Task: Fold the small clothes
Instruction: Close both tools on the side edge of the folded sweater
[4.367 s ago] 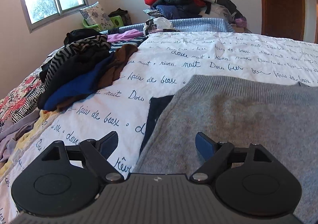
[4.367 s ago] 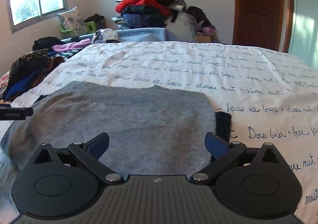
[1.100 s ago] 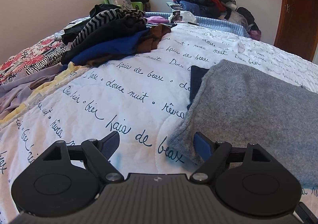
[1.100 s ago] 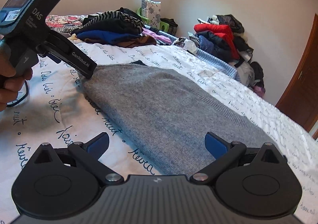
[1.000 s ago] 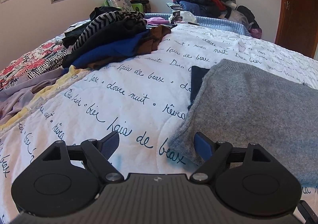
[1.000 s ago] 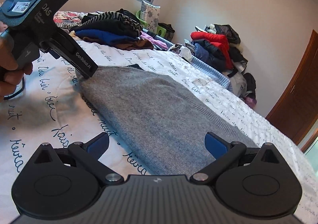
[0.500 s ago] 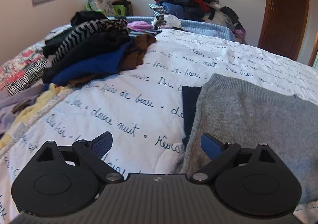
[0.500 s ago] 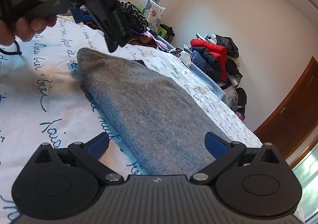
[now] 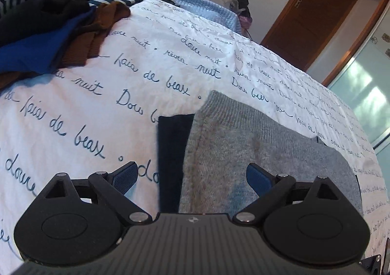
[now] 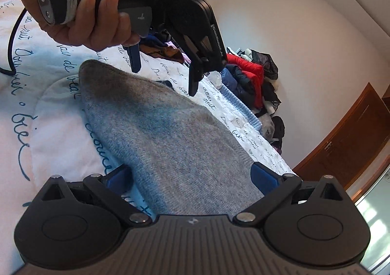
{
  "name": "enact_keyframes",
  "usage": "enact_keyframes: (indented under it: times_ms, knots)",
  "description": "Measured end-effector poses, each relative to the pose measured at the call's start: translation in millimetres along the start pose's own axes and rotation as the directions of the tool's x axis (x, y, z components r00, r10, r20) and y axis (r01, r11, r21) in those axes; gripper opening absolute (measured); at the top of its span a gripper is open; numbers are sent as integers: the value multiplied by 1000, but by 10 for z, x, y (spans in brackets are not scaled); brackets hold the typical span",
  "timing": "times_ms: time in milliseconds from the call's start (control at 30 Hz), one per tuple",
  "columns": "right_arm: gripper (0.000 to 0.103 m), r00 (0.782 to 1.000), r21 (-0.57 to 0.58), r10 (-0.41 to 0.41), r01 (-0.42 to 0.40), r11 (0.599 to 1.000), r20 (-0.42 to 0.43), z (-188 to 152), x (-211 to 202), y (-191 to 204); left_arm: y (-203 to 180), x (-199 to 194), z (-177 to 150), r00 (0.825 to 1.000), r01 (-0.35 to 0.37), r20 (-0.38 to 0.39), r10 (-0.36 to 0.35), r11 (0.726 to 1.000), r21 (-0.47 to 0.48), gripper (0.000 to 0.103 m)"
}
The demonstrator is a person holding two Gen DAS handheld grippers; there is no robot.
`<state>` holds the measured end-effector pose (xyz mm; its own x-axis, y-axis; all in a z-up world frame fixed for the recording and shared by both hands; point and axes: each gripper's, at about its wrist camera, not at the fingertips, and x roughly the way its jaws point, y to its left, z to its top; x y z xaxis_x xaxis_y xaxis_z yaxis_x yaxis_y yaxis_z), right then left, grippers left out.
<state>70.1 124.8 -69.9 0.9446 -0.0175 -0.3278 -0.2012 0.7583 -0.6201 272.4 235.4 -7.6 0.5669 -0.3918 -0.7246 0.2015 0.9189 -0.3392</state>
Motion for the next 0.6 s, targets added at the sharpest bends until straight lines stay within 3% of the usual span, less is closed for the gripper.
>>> enact_keyframes:
  times_ms: [233, 400, 600]
  knots:
    - [102, 1000, -14, -9, 10, 1000, 24, 80, 126, 64, 10, 379, 210, 998, 32, -55, -31, 999, 23, 93]
    - [89, 999, -37, 19, -17, 999, 44, 120, 176, 115, 42, 542, 350, 997, 60, -45, -60, 998, -15, 91]
    - [77, 997, -53, 44, -40, 998, 63, 143, 201, 154, 77, 621, 437, 994, 102, -43, -105, 993, -59, 69]
